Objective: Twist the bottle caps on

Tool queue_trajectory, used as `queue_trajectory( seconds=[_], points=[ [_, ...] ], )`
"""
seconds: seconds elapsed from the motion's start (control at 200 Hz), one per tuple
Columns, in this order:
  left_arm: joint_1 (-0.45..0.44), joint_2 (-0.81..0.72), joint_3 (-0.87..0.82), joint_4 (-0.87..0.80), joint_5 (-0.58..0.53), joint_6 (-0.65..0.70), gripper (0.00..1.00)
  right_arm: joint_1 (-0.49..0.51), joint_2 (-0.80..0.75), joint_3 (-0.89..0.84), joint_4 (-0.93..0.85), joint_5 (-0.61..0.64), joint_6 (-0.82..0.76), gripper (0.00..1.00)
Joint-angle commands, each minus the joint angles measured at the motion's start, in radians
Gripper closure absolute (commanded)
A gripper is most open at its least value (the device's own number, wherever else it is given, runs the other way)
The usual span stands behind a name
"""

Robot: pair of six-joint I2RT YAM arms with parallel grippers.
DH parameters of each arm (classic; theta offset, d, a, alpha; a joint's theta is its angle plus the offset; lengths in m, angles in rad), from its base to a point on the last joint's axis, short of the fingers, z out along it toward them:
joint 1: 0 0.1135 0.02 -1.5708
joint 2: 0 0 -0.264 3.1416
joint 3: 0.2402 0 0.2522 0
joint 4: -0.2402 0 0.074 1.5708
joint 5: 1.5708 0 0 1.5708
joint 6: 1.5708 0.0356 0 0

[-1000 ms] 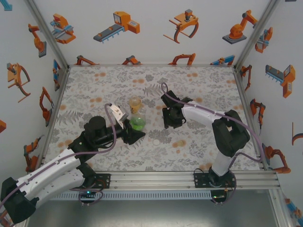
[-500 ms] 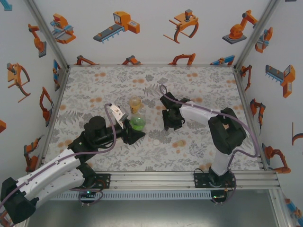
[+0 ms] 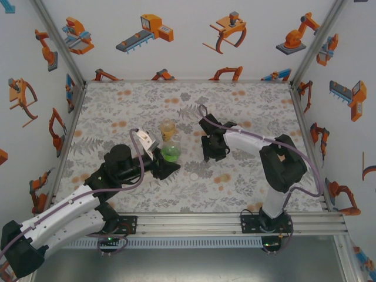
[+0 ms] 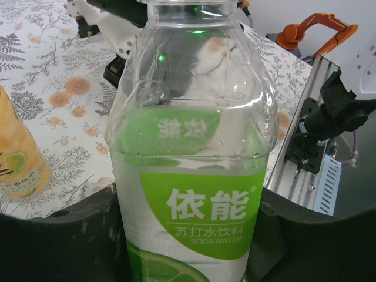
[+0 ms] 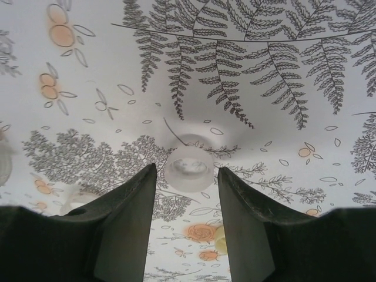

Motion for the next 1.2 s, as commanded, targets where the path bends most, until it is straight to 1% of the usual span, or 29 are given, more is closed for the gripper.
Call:
queue_trajectory(
  seconds=[0.0,0.14,0.476,0.826,0.901,1.021,1.192],
  points=[
    [0.004,-0.008,0.029,0.012,0.017,0.002,1.00,0.000,-0.041,0.029,-0.028,-0.020,0.000,0.54],
    [0.004,-0.007,0.033,0.009,0.022,0.004,1.00,0.009,-0.028,0.027,-0.027,-0.024,0.003,0.54],
    [0.003,-0.008,0.037,0.001,0.022,0.004,1.00,0.010,0.020,0.033,-0.032,0.013,-0.011,0.54],
    [0.004,-0.009,0.041,-0.007,0.023,0.005,1.00,0.010,0.051,0.021,-0.008,0.003,-0.010,0.54],
    [0.004,-0.012,0.041,-0.010,0.020,0.005,1.00,0.009,0.050,0.020,-0.007,0.003,-0.009,0.54],
    [0.004,-0.009,0.043,-0.009,0.020,0.005,1.00,0.016,0.030,0.039,-0.041,0.038,-0.014,0.54],
    [0.004,-0.004,0.040,-0.003,0.023,0.002,1.00,0.025,-0.021,0.049,-0.046,0.016,-0.010,0.54]
  ],
)
